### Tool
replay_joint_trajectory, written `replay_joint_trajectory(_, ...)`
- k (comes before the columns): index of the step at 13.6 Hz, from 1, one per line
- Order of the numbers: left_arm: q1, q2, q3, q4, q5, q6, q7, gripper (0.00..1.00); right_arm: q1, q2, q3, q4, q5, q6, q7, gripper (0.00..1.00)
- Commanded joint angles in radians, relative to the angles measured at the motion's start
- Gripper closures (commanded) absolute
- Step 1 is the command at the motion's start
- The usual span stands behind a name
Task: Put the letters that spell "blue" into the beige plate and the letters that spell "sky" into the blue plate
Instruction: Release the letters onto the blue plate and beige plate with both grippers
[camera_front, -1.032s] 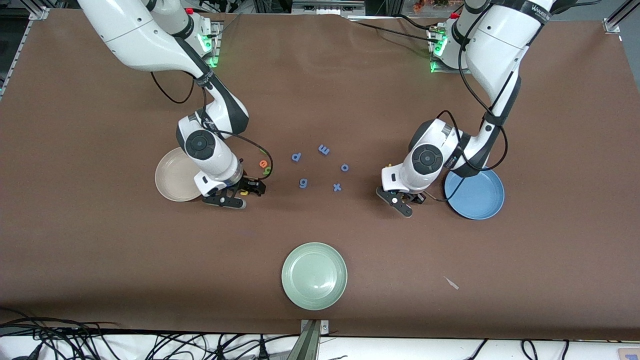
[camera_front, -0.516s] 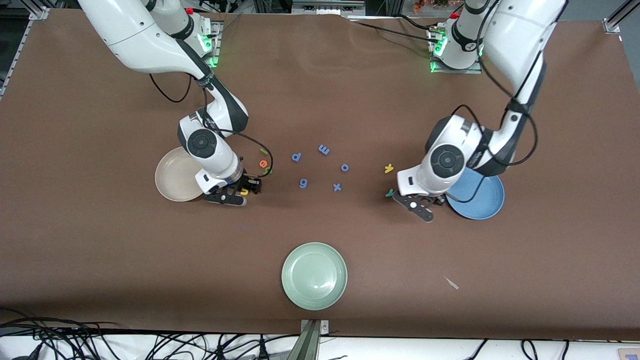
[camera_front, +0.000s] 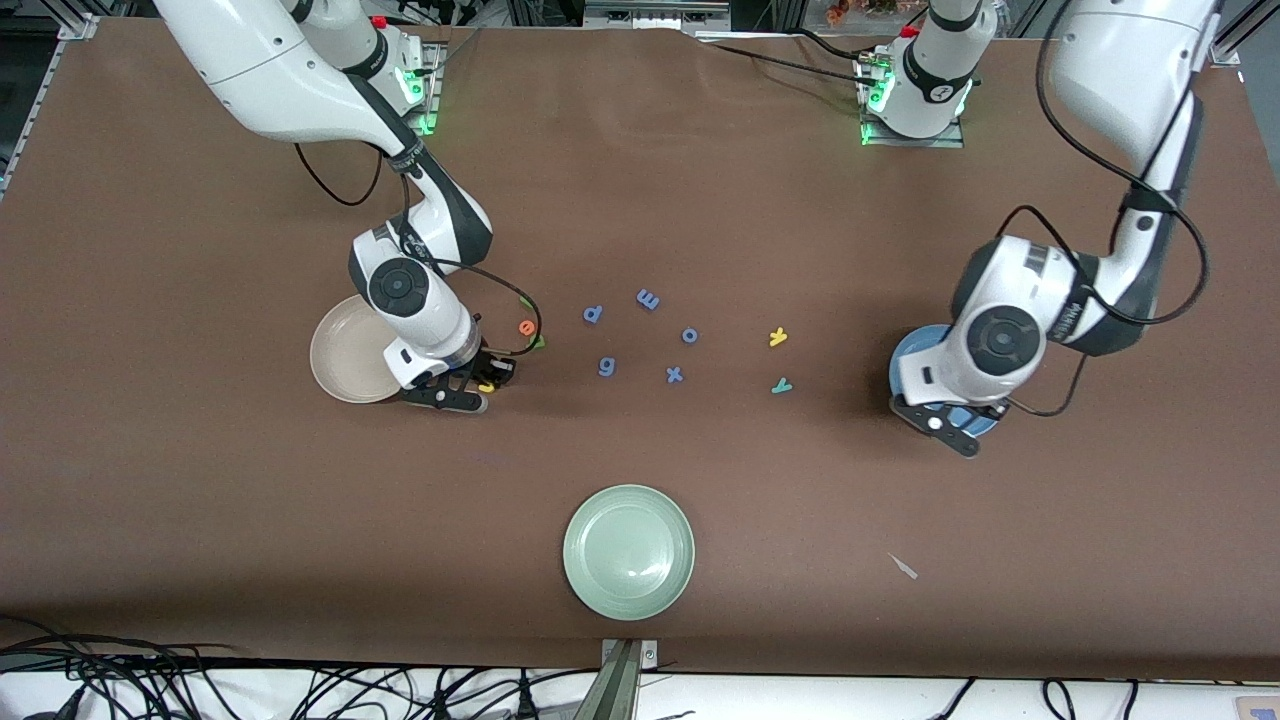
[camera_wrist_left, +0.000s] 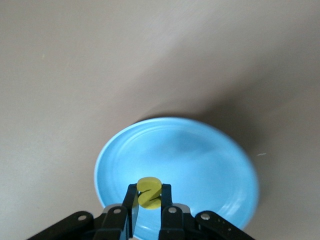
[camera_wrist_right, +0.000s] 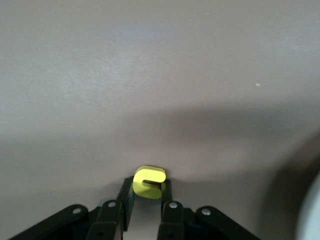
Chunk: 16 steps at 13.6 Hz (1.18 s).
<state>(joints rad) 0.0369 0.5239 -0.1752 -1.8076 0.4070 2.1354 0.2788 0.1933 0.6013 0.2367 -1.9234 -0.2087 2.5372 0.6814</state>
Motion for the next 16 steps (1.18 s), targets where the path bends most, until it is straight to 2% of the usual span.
replay_joint_trajectory(1, 0.058, 0.060, -0.013, -0.006, 0.027, 0.072, 0.023, 0.86, -0.005, -0.104, -0.031, -0.009, -0.012, -0.142, -0.112, 0.80)
replay_joint_trajectory(2, 0.058, 0.062, -0.013, -0.004, 0.027, 0.073, 0.023, 0.77, -0.008, -0.138, -0.048, -0.012, -0.012, -0.196, -0.175, 0.80)
replay_joint_trajectory(3, 0.058, 0.064, -0.013, -0.001, 0.027, 0.072, 0.023, 0.54, -0.015, -0.179, -0.063, -0.022, -0.011, -0.246, -0.242, 0.80)
replay_joint_trajectory(4, 0.058, 0.062, -0.015, 0.008, 0.027, 0.070, 0.032, 0.14, -0.020, -0.216, -0.079, -0.038, -0.005, -0.299, -0.299, 0.80)
replay_joint_trajectory(5, 0.057, 0.053, -0.020, 0.014, 0.024, 0.063, 0.054, 0.00, -0.026, -0.251, -0.098, -0.057, -0.004, -0.328, -0.351, 0.79)
replay_joint_trajectory(7, 0.035, 0.032, -0.038, 0.046, 0.009, 0.009, 0.051, 0.00, -0.032, -0.310, -0.152, -0.153, 0.002, -0.319, -0.439, 0.78)
replay_joint_trajectory(9, 0.034, 0.030, -0.099, 0.111, -0.039, -0.075, 0.056, 0.00, -0.034, -0.372, -0.192, -0.306, 0.005, -0.194, -0.464, 0.77)
replay_joint_trajectory(10, 0.029, 0.033, -0.133, 0.146, -0.045, -0.112, 0.057, 0.00, -0.034, -0.392, -0.197, -0.363, 0.005, -0.133, -0.462, 0.74)
replay_joint_trajectory(11, 0.029, 0.042, -0.173, 0.168, -0.045, -0.115, 0.056, 0.00, -0.034, -0.396, -0.198, -0.373, 0.006, -0.127, -0.458, 0.65)
replay_joint_trajectory(13, -0.018, 0.064, -0.191, 0.189, -0.048, -0.115, 0.031, 0.00, -0.032, -0.400, -0.192, -0.371, 0.008, -0.130, -0.425, 0.36)
replay_joint_trajectory(14, -0.049, 0.086, -0.191, 0.201, -0.043, -0.114, 0.017, 0.00, -0.032, -0.400, -0.179, -0.370, 0.008, -0.130, -0.386, 0.34)
replay_joint_trajectory(16, -0.122, 0.154, -0.191, 0.261, -0.046, -0.111, 0.002, 0.00, -0.034, -0.391, -0.084, -0.336, 0.008, -0.149, -0.256, 0.34)
